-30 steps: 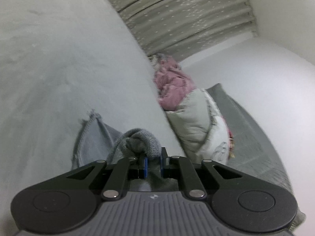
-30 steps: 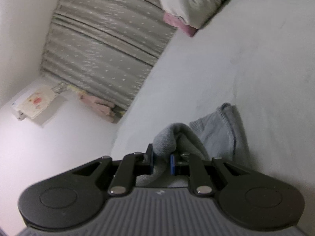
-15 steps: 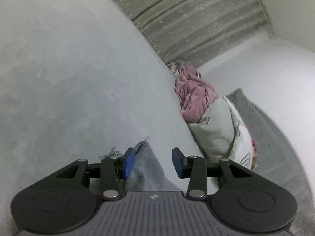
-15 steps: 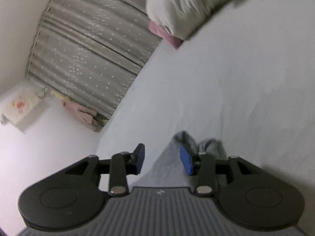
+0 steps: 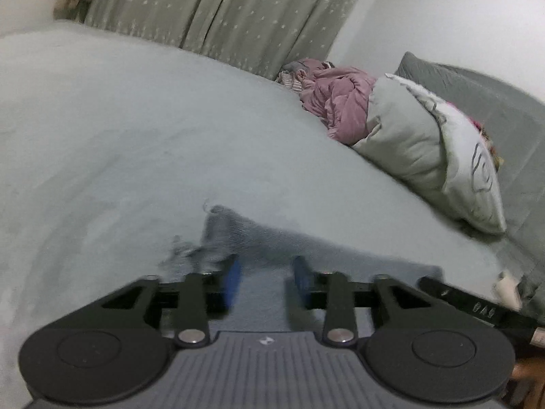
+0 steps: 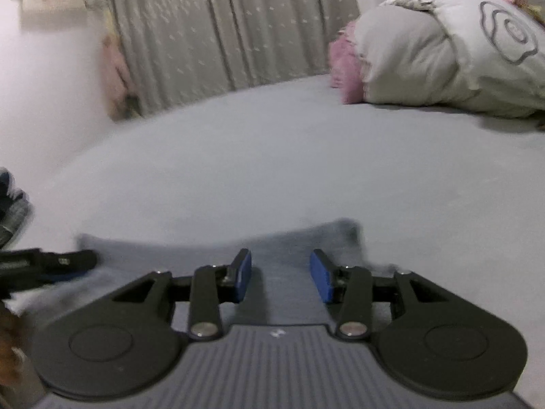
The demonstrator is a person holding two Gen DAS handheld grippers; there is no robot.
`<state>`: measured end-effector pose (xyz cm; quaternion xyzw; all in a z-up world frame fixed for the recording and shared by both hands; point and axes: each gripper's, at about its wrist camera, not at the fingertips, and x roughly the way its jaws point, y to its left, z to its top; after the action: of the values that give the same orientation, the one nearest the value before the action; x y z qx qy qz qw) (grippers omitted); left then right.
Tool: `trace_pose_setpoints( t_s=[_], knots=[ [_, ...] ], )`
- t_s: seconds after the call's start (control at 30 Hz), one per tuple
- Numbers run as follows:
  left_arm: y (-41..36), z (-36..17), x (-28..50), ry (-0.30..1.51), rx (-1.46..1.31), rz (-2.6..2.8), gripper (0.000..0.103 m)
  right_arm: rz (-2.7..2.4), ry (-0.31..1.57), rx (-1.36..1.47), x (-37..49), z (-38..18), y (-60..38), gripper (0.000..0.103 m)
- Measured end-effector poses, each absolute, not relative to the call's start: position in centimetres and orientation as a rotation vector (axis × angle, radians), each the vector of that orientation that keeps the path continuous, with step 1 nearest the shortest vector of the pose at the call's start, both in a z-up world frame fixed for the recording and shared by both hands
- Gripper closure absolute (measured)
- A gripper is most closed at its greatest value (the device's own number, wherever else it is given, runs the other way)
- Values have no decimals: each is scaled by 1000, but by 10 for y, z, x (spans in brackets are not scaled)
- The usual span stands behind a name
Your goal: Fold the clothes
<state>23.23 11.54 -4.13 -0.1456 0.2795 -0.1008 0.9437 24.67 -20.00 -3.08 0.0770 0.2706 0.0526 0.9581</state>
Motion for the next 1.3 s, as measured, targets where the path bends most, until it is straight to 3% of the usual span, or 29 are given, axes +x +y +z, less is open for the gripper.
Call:
trace_pose_setpoints(
  t_s=[0.17, 0.23, 0.3, 0.33, 0.57, 0.7, 0.87, 0.97, 1.3],
  knots=[
    [128, -37, 230, 581, -356, -190, 93, 96, 530, 237, 237, -40, -227, 68],
    [125, -26, 222, 574, -350, -176, 78, 84, 528, 206, 233, -35, -225, 65],
    [113, -12, 214, 539, -312, -176, 66, 85, 513, 188, 223, -26, -217, 53],
    [106, -6, 207, 520, -283, -186, 63, 89, 500, 179, 218, -22, -214, 53],
    [67, -4, 172, 516, -84, -241, 62, 202, 478, 7, 177, -9, -146, 52],
    [82, -21, 169, 540, -121, -221, 60, 192, 477, -101, 163, -21, -134, 52],
    [113, -30, 162, 542, -220, -214, 58, 160, 478, -30, 151, -24, -173, 47],
    [127, -31, 159, 562, -269, -170, 45, 128, 474, -4, 143, -21, -196, 42],
    [82, 8, 141, 476, -170, -207, 47, 145, 450, 89, 127, 1, -179, 43]
  ],
)
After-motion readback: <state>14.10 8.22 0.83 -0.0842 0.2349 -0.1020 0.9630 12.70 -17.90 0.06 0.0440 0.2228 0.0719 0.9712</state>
